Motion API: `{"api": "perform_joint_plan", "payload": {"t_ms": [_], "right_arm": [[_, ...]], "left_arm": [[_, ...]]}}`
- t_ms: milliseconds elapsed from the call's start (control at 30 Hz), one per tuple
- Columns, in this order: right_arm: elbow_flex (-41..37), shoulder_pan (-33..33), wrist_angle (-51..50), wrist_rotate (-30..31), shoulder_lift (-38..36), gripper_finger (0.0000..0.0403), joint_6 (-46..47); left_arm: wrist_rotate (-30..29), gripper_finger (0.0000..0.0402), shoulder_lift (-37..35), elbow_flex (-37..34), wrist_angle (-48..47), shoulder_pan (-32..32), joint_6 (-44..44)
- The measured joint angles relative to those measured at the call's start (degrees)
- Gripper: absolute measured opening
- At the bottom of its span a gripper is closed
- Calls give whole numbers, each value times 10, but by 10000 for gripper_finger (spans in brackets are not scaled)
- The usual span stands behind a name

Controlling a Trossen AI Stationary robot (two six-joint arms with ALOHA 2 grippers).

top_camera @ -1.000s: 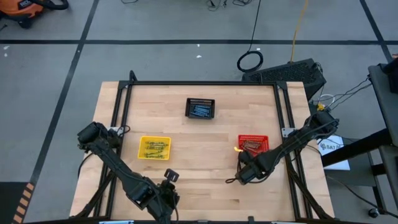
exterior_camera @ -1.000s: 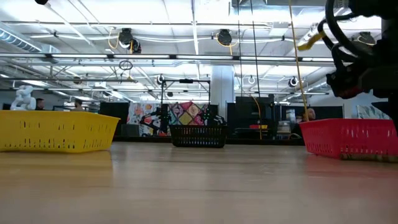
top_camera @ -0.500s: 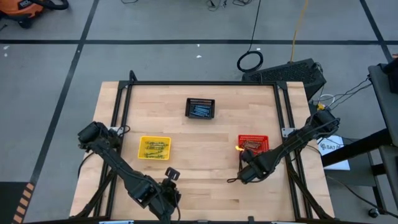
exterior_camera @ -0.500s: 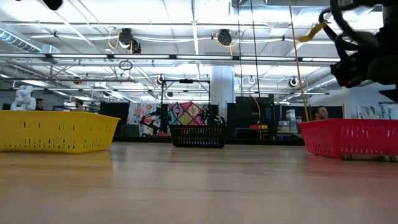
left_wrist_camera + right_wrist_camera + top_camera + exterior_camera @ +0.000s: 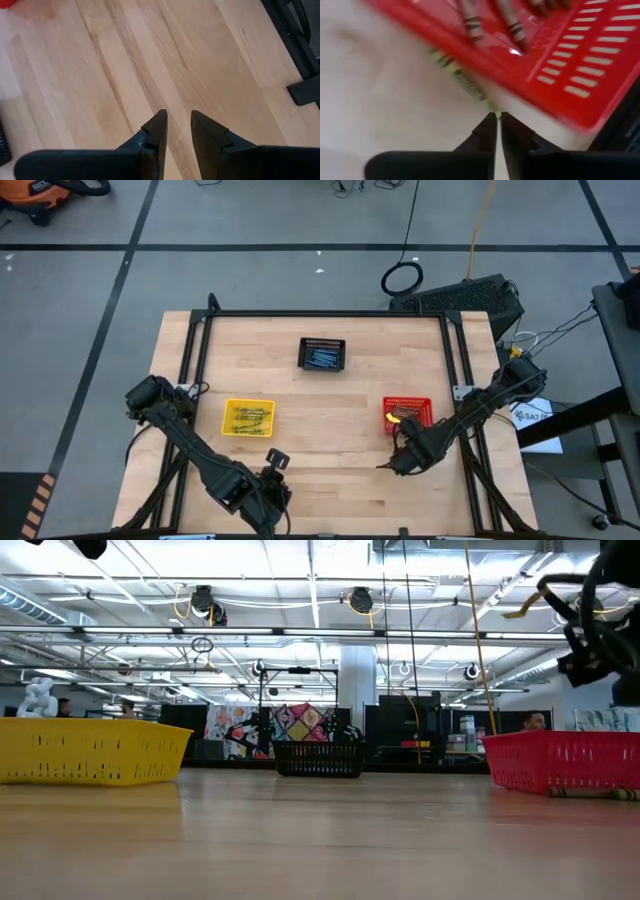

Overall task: Sort crayons
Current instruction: Put the green crayon into the yellow bin

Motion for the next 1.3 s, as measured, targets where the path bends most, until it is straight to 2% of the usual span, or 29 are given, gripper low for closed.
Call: {"api": "perform_joint_plan", "payload": {"t_ms": [100, 333, 733, 1300], "right_arm": [[-17, -4, 10, 2, 0, 4, 0], [-21, -24, 45, 31, 0, 10, -23], [-21, -85, 46, 43, 0, 1, -91], [-21, -124, 30, 44, 0, 0, -144]], "left_arm": [[0, 80, 0, 0, 0, 0, 0], [0, 80, 0, 0, 0, 0, -1], [0, 80, 0, 0, 0, 0, -1], [0, 80, 0, 0, 0, 0, 0]]}}
